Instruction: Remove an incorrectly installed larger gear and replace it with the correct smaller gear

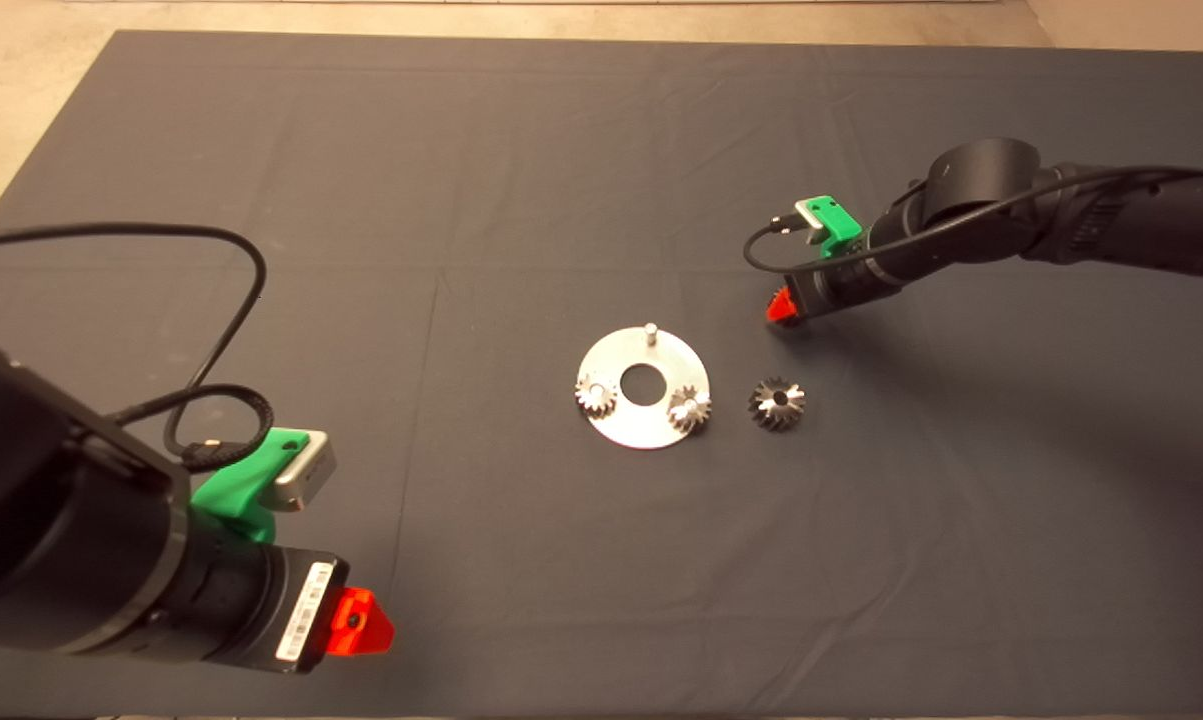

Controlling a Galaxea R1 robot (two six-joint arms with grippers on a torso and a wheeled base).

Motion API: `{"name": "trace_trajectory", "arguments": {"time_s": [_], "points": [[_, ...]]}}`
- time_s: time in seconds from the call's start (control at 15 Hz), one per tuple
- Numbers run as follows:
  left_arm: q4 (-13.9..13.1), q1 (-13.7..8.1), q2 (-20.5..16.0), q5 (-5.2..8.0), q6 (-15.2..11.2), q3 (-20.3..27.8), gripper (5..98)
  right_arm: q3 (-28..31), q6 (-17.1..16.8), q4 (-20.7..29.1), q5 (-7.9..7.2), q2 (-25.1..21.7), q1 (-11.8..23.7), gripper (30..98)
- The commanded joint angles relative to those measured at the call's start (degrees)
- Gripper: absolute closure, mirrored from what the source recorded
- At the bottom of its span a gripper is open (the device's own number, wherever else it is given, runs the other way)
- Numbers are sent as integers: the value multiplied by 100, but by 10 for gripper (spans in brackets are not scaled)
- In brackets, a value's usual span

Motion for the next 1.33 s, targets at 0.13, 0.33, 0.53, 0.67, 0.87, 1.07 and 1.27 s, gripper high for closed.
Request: {"name": "trace_trajectory", "arguments": {"time_s": [0.13,0.33,0.53,0.67,0.87,1.07,1.27], "points": [[2,-39,-13,21,-34,98,59,-105,-12,-113,12,19,106,626],[2,-39,-13,28,-34,98,59,-96,-29,-124,141,22,54,680],[2,-39,-13,29,-34,98,59,-113,-38,-124,250,13,28,720],[2,-39,-13,29,-34,98,59,-131,-38,-124,252,13,16,731],[2,-38,-13,29,-34,98,59,-167,-135,-203,306,56,-52,772],[2,-34,-13,29,-34,98,59,-263,-170,-238,320,92,-52,785],[2,-34,-13,29,-34,98,59,-290,-179,-300,323,95,-52,829]]}}
